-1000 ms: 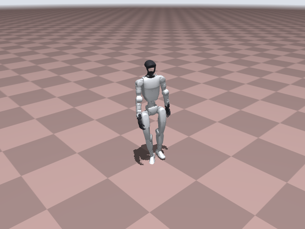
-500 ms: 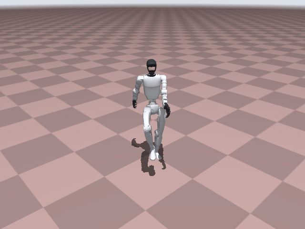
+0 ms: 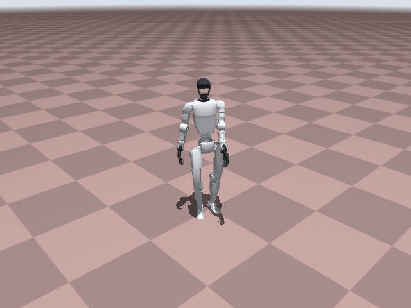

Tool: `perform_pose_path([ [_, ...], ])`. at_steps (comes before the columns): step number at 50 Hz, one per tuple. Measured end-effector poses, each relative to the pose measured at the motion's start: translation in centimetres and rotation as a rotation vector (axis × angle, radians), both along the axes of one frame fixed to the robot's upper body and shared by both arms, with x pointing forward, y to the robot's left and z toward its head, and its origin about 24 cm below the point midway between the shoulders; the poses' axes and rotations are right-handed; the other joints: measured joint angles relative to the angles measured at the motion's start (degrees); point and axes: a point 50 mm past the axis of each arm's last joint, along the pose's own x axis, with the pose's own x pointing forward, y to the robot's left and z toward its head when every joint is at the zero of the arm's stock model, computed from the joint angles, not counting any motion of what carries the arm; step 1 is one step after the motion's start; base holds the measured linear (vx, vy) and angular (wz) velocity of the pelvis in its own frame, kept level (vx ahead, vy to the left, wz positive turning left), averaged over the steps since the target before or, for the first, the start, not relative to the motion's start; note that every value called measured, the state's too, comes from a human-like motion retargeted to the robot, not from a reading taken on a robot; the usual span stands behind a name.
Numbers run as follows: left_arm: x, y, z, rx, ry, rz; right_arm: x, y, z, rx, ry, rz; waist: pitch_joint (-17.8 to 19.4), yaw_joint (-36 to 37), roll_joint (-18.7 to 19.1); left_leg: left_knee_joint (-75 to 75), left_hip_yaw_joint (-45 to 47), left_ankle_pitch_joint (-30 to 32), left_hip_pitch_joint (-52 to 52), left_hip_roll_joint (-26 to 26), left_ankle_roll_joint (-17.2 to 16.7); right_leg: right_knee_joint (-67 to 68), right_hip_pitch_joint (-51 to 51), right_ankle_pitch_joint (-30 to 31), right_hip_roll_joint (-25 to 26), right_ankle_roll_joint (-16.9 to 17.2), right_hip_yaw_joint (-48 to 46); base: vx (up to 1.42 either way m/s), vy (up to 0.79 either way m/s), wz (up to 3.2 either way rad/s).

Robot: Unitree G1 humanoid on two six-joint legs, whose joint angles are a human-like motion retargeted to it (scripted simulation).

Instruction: Upper body actions

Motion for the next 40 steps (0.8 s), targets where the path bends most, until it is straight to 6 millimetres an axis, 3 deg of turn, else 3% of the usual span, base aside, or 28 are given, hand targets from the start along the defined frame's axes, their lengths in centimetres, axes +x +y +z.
perform_pose_path([
  [4, -2.6, 0.7, -1.6, -0.03, 0.086, 0.042, 2.1, -0.3, 0.0, 0.0, -0.041, 0.064, -1.93, 5.89, -1.11, -0.31, 2.96, -1.27, -0.72, -1.52, -0.69, -13.39, 3.69, -5.45, 0.07, 2.35, -3.92, 0.06, -0.22, -1.18],
  [7, -4.0, 2.0, -2.3, -0.022, 0.131, 0.058, 4.1, -0.2, 0.0, -0.004, -0.079, 0.125, -2.51, 9.12, -1.37, -0.65, 5.48, -1.6, -1.81, -1.23, -1.58, -16.75, 2.41, -5.28, -0.37, 3.67, -4.05, -0.05, -0.27, -1.17],
  [10, -6.2, 3.3, -3.3, -0.015, 0.206, 0.048, 6.5, 0.2, 0.1, -0.004, -0.118, 0.175, -2.08, 9.68, -1.01, -0.71, 7.93, -1.37, -2.63, -0.04, -2.57, -17.43, 0.97, -4.89, 0.78, 2.8, -1.74, -0.06, -0.29, -0.47],
  [13, -11.5, 4.5, -5.1, -0.049, 0.383, 0.093, 8.8, 0.6, 0.4, -0.018, -0.149, 0.262, -1.06, 5.16, 0.37, 0.9, 7.97, -1.13, -2.91, 1.85, -3.92, -17.95, 1.86, -5.08, 2.18, 1.38, -1.34, 0.07, -0.23, 0.48],
  [17, -21.0, 5.2, -6.5, -0.141, 0.657, 0.193, 12.1, 1.8, 0.8, -0.047, -0.237, 0.364, -0.51, 2.26, 0.33, 9.63, 9.8, -0.28, -5.72, 3.88, -4.77, -17.2, 2.65, -5.71, 1.42, 0.08, -1.52, 0.15, -0.12, 0.04],
  [20, -27.7, 5.0, -6.2, -0.183, 0.845, 0.197, 15.8, 2.9, 1.6, -0.048, -0.357, 0.312, 0.03, 4.72, -4.15, 28.29, 12.17, 11.77, -15.53, 2.97, -0.54, -15.0, 1.92, -6.36, -3.78, -0.17, 1.81, 0.06, -0.01, -0.17],
  [21, -29.6, 5.2, -5.9, -0.177, 0.901, 0.184, 17.6, 3.3, 2.2, -0.045, -0.421, 0.276, 0.86, 6.14, -5.41, 37.49, 11.31, 17.17, -21.82, 2.79, 3.41, -14.62, 2.17, -6.6, -4.96, -0.31, 1.75, 0.0, 0.0, 0.0],
  [22, -31.5, 5.4, -5.5, -0.172, 0.961, 0.172, 19.3, 3.5, 2.9, -0.041, -0.483, 0.247, 1.72, 7.74, -6.67, 46.22, 10.25, 21.14, -28.07, 1.75, 6.11, -14.36, 2.49, -6.74, -6.01, -0.54, 1.84, -0.03, 0.06, 0.18],
  [23, -33.6, 5.5, -4.9, -0.169, 1.029, 0.163, 21.1, 3.6, 3.7, -0.038, -0.539, 0.232, 2.63, 9.72, -7.92, 54.01, 8.78, 22.25, -34.23, -1.04, 6.28, -14.32, 2.93, -6.68, -6.8, -0.93, 2.22, 0.0, 0.0, 0.0],
  [28, -43.3, 6.6, -0.7, -0.203, 1.332, 0.08, 31.3, 5.3, 10.5, 0.008, -0.863, 0.202, 5.91, 20.46, -9.51, 83.05, 18.23, 13.3, -59.6, 5.32, 9.9, -13.66, 2.86, -7.53, -4.68, -5.21, 1.92, 0.07, -0.11, -0.23],
  [32, -49.4, 7.0, 3.8, -0.253, 1.575, 0.033, 37.6, 6.1, 17.8, 0.015, -1.14, 0.174, 9.69, 28.56, -12.49, 85.49, 27.73, 8.6, -73.47, 1.93, 10.05, -13.13, 3.74, -8.03, -5.79, -7.8, 5.29, 0.01, 0.01, -0.79],
  [35, -51.5, 6.9, 5.9, -0.322, 1.67, 0.073, 40.2, 5.4, 22.4, -0.037, -1.277, 0.182, 10.74, 33.34, -15.32, 82.22, 34.75, 6.47, -79.39, 0.48, 10.03, -11.22, 1.97, -8.81, -8.14, -8.35, 7.43, 0.05, 0.17, -0.35],
  [37, -51.8, 7.1, 6.3, -0.332, 1.671, 0.129, 40.8, 4.8, 24.0, -0.07, -1.316, 0.184, 10.21, 34.68, -16.94, 82.51, 37.53, 4.94, -80.42, 0.9, 10.02, -9.66, 0.48, -9.68, -9.37, -8.62, 7.53, 0.16, 0.08, 0.3],
  [40, -50.9, 7.5, 5.6, -0.32, 1.628, 0.182, 41.2, 4.6, 24.8, -0.077, -1.346, 0.186, 8.43, 33.71, -18.23, 84.13, 38.09, 5.79, -77.64, 1.04, 9.93, -7.64, -1.07, -11.09, -10.04, -8.65, 6.42, 0.11, 0.04, 0.78],
])
